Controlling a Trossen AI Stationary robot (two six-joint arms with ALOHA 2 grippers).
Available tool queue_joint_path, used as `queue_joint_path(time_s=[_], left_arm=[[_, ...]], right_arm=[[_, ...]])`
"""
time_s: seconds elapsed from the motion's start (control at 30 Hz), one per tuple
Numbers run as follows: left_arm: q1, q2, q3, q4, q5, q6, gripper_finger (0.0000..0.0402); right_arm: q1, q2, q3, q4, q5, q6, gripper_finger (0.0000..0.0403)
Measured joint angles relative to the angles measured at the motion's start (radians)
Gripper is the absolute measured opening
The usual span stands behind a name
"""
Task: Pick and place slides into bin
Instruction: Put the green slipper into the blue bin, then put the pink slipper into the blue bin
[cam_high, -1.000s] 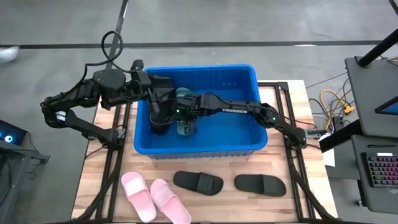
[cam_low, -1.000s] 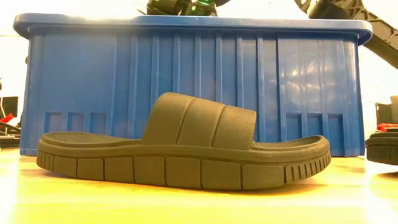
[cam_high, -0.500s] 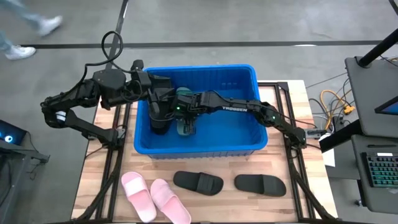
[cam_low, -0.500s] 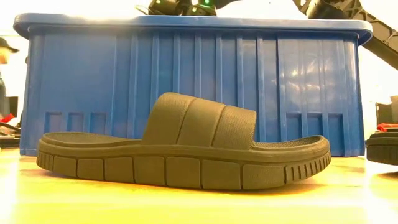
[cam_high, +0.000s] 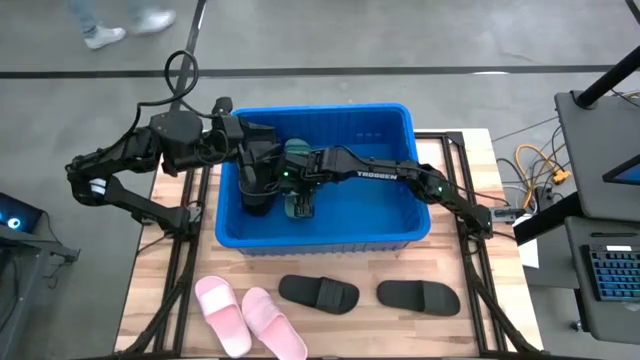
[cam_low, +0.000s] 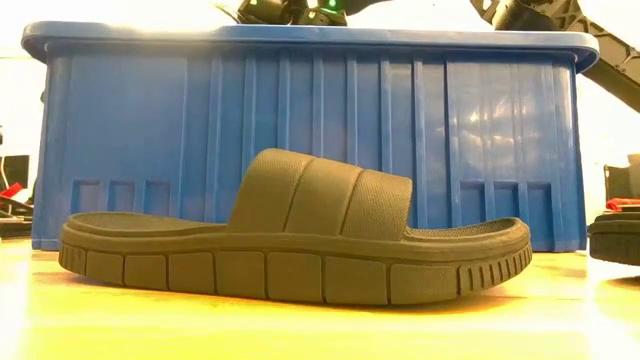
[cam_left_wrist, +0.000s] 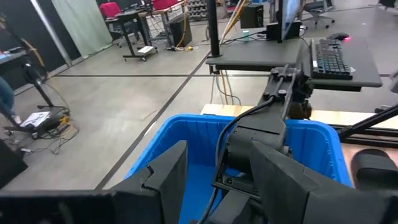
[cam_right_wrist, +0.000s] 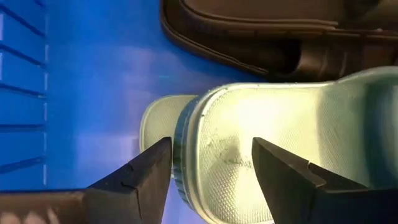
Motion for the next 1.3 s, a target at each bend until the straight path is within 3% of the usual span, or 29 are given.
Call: queue_joint_path(time_s=[0.43,1.3], left_arm=[[0.000,0.003,0.000,-0.001,0.026,-0.001,0.0160],[0.000,0.003,0.000,-0.017,0.046,0.005,0.0160]], right_arm=[[-0.005,0.005,-0.002,0.016,-0.086,-0.012,0.0212],[0.000,-0.051,0.000,0.019,-0.069,0.000,0.0212]])
